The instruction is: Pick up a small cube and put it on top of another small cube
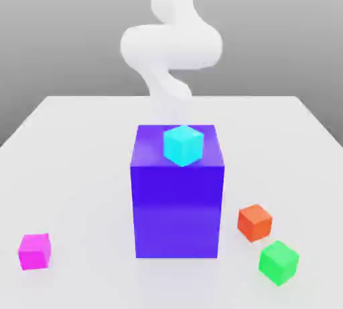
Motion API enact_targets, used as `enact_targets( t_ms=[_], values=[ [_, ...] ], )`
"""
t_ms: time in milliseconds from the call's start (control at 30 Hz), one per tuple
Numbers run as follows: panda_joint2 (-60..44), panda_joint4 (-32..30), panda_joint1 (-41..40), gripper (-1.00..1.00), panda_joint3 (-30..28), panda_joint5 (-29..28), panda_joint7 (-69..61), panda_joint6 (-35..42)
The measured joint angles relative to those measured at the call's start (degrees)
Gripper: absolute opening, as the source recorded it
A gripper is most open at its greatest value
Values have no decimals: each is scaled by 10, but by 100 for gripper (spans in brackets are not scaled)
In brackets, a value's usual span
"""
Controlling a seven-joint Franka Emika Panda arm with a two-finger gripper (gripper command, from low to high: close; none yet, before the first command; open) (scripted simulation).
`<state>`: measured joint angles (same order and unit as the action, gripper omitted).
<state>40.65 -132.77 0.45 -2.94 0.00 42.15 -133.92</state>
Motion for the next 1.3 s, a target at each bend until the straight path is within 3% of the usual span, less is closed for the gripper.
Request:
enact_targets(
  t_ms=[300, 600, 867, 1033, 1067, 1300],
  values=[
    [-187, -36, 10, 0, -114, 22, -151, -78],
    [-377, -71, -13, 0, -201, 92, -334, -153],
    [-546, -99, -91, 0, -203, 151, -491, -220],
    [-650, -79, -159, 0, -129, 223, -557, -292],
    [-661, -76, -167, -100, -119, 232, -563, -300],
    [-659, -77, -166, -100, -121, 229, -562, -297]
  ],
)
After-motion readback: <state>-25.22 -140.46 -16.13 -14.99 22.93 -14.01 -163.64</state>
